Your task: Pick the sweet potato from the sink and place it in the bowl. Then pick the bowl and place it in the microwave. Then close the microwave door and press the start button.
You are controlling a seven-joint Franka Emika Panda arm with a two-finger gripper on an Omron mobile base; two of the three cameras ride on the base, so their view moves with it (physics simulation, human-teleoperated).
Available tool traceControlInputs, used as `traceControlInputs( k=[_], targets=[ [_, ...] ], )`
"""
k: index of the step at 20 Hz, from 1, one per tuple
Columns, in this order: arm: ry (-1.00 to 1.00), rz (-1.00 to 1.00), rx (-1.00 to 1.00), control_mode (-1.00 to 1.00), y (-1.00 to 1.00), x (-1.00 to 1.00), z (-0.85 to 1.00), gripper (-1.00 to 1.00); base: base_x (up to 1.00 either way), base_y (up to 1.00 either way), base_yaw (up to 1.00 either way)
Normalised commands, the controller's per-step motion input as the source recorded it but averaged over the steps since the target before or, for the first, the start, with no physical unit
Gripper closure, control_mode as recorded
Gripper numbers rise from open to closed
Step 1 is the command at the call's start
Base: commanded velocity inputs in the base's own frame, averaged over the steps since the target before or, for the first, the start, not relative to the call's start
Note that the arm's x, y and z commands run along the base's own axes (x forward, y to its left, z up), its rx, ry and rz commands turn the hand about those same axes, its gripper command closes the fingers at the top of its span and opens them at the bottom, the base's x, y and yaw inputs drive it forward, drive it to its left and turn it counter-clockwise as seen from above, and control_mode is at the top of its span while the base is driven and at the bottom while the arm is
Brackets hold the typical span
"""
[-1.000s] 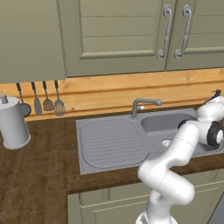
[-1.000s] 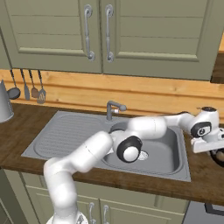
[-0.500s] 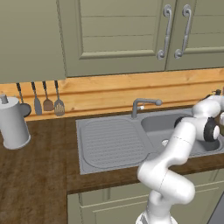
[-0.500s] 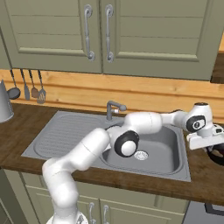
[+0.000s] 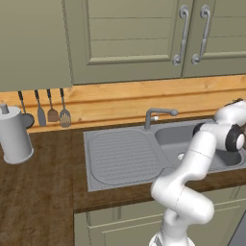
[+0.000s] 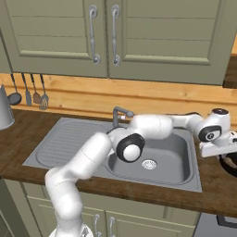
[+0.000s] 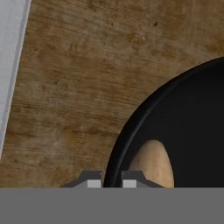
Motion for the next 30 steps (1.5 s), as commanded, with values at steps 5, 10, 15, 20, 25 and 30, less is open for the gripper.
traceControlInputs(
  k=[5, 10, 15, 20, 25, 30],
  targets=[
    [-0.10, 0.08, -0.07, -1.00, 0.31, -0.57, 0.25, 1.00, 0.00, 0.00, 0.00],
    [0.00, 0.15, -0.16, -1.00, 0.61, -0.67, 0.38, 1.00, 0.00, 0.00, 0.00],
    [0.04, 0.19, -0.19, -1.00, 0.70, -0.64, 0.41, 1.00, 0.00, 0.00, 0.00],
    [0.00, 0.23, -0.13, -1.00, 0.68, -0.64, 0.45, 1.00, 0.00, 0.00, 0.00],
    [0.07, 0.28, -0.02, -1.00, 0.74, -0.56, 0.57, 1.00, 0.00, 0.00, 0.00],
    [0.08, 0.29, 0.01, -1.00, 0.81, -0.37, 0.63, 1.00, 0.00, 0.00, 0.00]
  ],
)
